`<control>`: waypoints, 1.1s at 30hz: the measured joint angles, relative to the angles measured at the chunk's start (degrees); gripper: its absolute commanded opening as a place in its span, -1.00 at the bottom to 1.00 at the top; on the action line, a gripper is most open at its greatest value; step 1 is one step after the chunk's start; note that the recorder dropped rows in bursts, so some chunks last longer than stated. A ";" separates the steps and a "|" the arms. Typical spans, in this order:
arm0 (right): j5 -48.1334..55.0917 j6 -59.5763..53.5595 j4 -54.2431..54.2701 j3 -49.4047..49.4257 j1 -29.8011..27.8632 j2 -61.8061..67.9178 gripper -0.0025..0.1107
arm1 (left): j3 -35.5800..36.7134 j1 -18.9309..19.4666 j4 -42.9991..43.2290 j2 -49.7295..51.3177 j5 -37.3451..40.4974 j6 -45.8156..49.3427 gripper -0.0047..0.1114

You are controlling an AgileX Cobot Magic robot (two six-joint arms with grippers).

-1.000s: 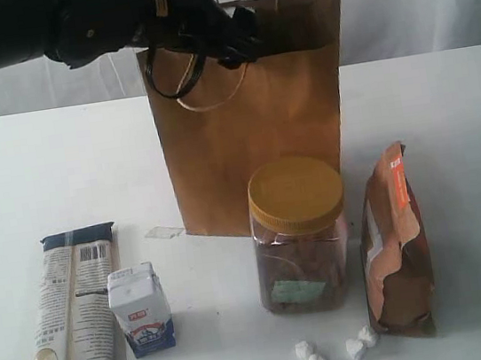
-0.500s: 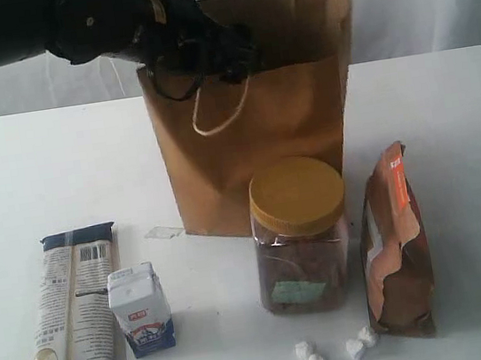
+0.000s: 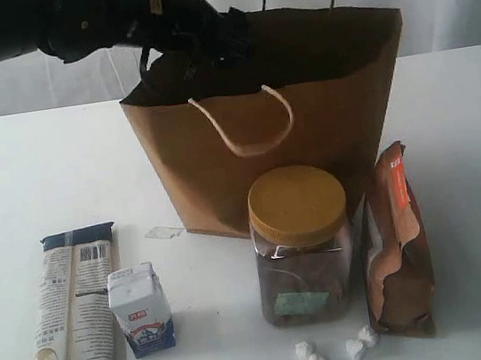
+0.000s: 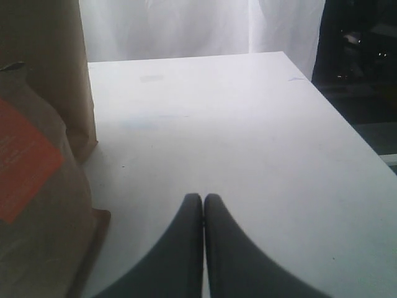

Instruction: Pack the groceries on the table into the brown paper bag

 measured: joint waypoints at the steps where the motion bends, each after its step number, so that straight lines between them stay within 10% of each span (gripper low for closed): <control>1: 0.00 0.00 0.00 0.00 0.00 0.00 -0.96 | 0.00 0.00 0.28 -0.59 -0.97 0.08 0.64; 11: 0.00 0.00 0.00 0.00 0.00 0.00 -0.96 | 0.11 0.00 0.84 -9.79 2.02 0.08 0.64; 20: 0.00 0.00 0.00 0.00 0.00 0.00 -0.96 | 0.11 0.00 2.41 -16.24 25.48 0.08 0.64; 27: 0.00 0.00 0.00 0.00 0.00 0.00 -0.96 | 0.11 0.32 21.68 -19.35 51.05 0.08 0.64; 33: 0.00 0.00 0.00 0.00 0.00 0.00 -0.96 | 3.58 7.87 29.99 -19.35 57.54 0.08 0.64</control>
